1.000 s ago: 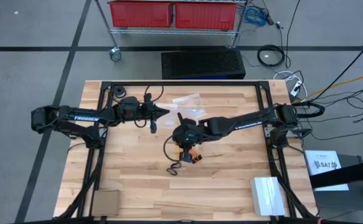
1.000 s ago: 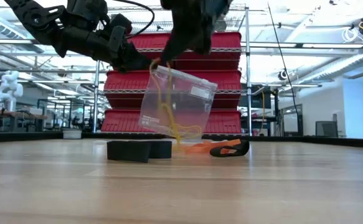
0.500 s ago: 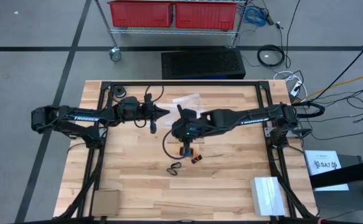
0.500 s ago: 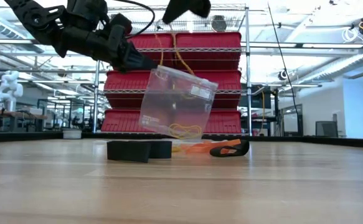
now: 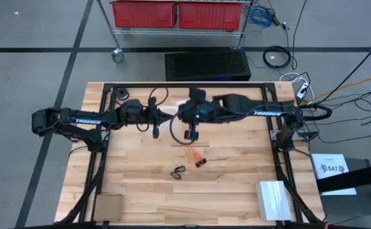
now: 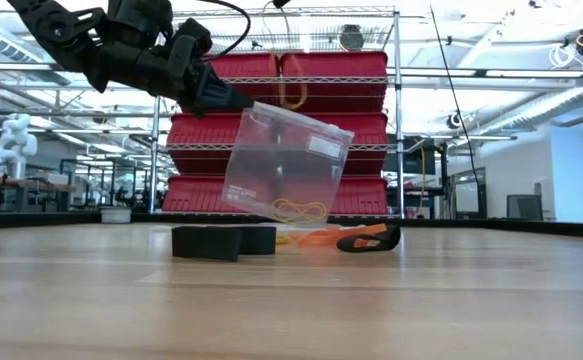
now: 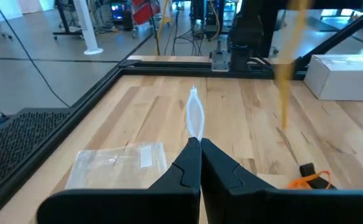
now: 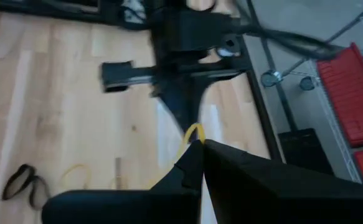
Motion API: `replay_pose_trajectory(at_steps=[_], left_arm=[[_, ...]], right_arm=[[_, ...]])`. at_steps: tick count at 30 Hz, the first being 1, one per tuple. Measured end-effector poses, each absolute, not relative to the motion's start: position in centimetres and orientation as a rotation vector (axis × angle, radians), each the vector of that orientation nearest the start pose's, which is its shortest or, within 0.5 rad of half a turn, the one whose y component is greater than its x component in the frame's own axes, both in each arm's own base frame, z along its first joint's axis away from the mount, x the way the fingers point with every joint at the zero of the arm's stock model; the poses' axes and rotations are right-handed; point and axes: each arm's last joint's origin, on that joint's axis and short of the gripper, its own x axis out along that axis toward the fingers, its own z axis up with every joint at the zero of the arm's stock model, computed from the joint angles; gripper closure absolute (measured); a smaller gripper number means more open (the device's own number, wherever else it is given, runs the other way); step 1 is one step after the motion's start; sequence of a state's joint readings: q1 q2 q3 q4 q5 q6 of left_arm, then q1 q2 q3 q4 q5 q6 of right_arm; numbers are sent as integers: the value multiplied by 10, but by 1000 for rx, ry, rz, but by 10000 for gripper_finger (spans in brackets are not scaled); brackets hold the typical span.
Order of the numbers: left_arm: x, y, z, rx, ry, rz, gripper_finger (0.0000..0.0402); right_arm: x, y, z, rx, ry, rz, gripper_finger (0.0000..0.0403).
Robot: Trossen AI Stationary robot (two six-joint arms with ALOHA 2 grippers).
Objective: Sort rubber bands
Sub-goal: Put the yellow rubber band into the right transparent zip lock bag
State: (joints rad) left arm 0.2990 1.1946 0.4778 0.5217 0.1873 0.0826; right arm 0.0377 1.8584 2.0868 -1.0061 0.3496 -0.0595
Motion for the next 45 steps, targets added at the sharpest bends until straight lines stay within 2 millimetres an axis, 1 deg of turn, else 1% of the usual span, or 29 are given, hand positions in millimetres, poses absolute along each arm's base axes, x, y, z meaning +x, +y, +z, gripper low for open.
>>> replay_pose_trajectory(at_steps=[7, 13, 27, 34, 45], left_arm=[[234, 62, 216, 39, 179, 61, 400], [234, 60, 217, 40, 172, 38, 400], [234, 60, 217, 40, 172, 38, 400], [234, 59, 217, 39, 171, 16, 400], [234, 60, 218, 42, 152, 16, 400]], right_arm=[[385, -9, 413, -214, 762, -298, 403], [383, -15, 415, -213, 772, -308, 403], [378, -16, 419, -235, 767, -356, 403], [369, -16, 429, -238, 740, -398, 403], [369, -13, 428, -221, 742, -396, 403]])
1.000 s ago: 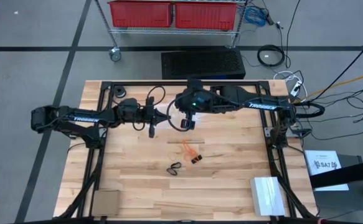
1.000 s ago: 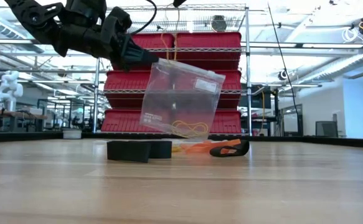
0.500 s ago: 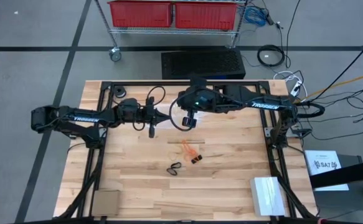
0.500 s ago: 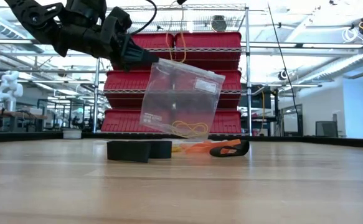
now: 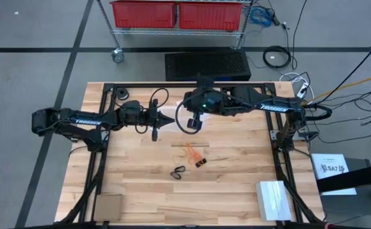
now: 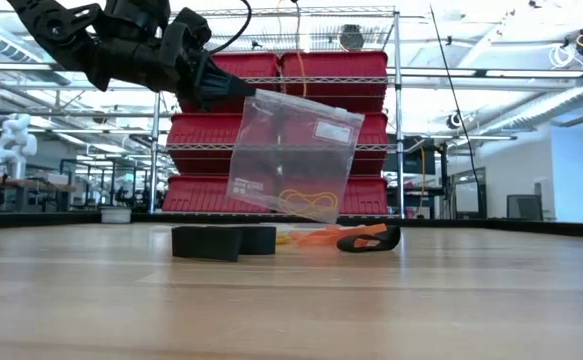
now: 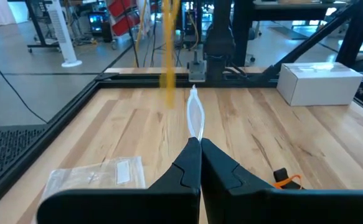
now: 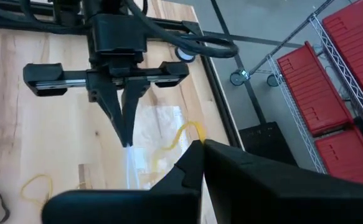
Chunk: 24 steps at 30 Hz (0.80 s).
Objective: Sort rubber bands
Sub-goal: Put the yellow rubber band into the right transparent zip lock bag
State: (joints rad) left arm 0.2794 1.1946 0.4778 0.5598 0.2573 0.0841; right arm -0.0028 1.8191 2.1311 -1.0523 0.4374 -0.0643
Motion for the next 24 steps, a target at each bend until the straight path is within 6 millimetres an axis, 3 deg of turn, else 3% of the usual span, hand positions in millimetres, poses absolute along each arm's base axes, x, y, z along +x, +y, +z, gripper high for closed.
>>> replay_pose_trajectory(at_steps=[24], left_arm=[[235, 60, 220, 23, 138, 46, 400]], right_arm=[[367, -13, 427, -215, 763, -405, 403]])
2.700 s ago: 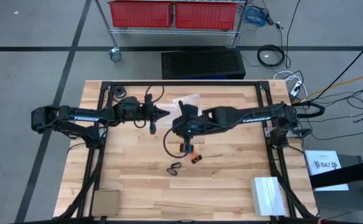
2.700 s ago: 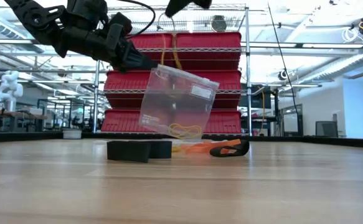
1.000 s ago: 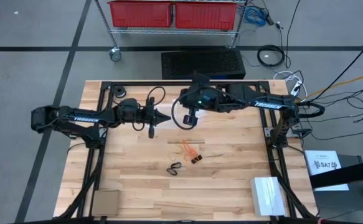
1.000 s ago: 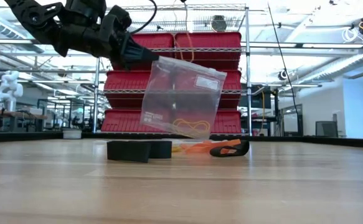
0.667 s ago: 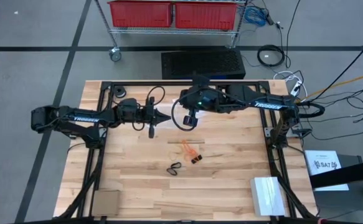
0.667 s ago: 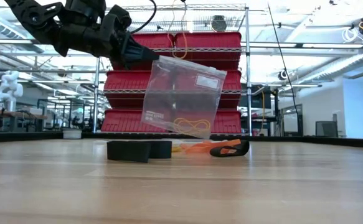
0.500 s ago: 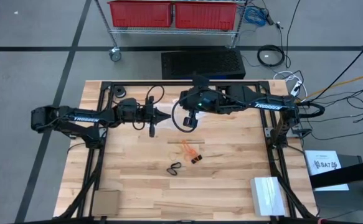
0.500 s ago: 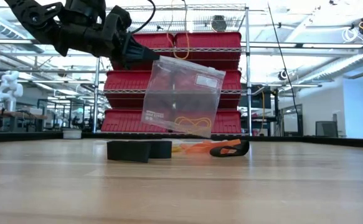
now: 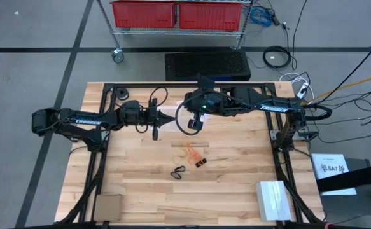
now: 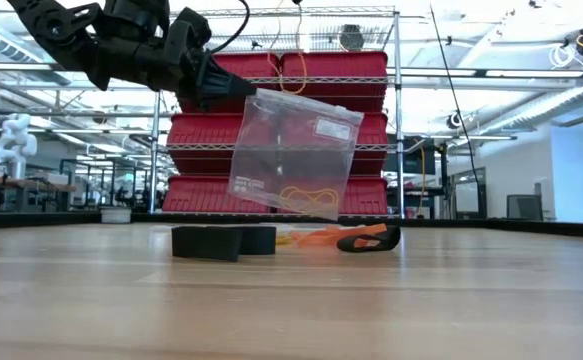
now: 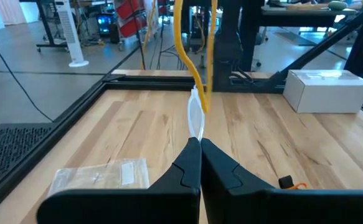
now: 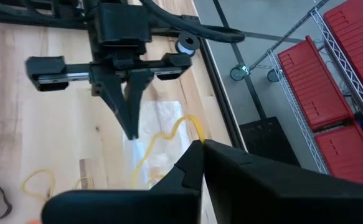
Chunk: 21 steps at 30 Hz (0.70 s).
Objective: Sort rubber bands
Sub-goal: Put the yellow rubber band into the right transparent zip lock bag
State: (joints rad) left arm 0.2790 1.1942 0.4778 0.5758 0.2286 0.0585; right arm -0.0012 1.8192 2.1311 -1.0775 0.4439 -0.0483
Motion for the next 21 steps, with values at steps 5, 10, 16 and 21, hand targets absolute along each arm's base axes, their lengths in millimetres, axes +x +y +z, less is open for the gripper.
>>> replay_pose_trajectory(at_steps=[5, 10, 16, 21], left_arm=[[235, 60, 220, 22, 137, 42, 400], [235, 60, 220, 22, 137, 42, 400], [235, 60, 220, 22, 137, 42, 400], [235, 60, 220, 22, 138, 42, 400]], right_arm=[[367, -13, 426, -214, 765, -408, 403], [367, -16, 426, -211, 771, -415, 403], [367, -20, 426, -207, 772, -425, 403], [367, -22, 426, -206, 773, -430, 403]])
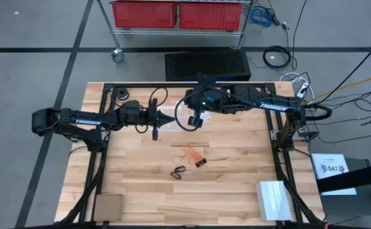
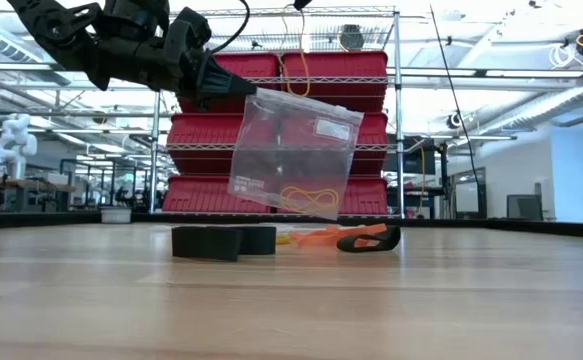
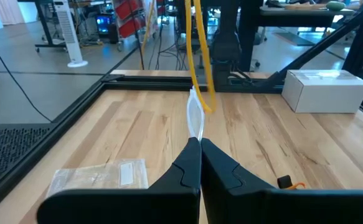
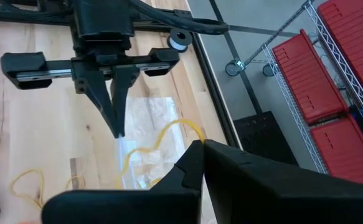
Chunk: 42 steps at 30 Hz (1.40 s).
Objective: Sort rubber bands
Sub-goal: Put the yellow rubber band into the right transparent zip lock bag
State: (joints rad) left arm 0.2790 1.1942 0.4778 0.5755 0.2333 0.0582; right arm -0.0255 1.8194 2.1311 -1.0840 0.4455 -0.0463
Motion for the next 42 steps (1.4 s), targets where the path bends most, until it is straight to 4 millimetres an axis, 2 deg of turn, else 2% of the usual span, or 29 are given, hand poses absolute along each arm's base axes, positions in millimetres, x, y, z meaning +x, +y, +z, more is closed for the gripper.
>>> replay_pose_trajectory(at_steps=[17, 27, 42], left_arm=[[235, 60, 220, 22, 137, 36, 400], [235, 60, 220, 22, 138, 36, 400], [235, 60, 220, 22, 138, 35, 400]], right_arm=[[367, -25, 426, -202, 773, -438, 403], [366, -34, 426, -189, 774, -463, 403], [367, -27, 426, -140, 765, -416, 403]])
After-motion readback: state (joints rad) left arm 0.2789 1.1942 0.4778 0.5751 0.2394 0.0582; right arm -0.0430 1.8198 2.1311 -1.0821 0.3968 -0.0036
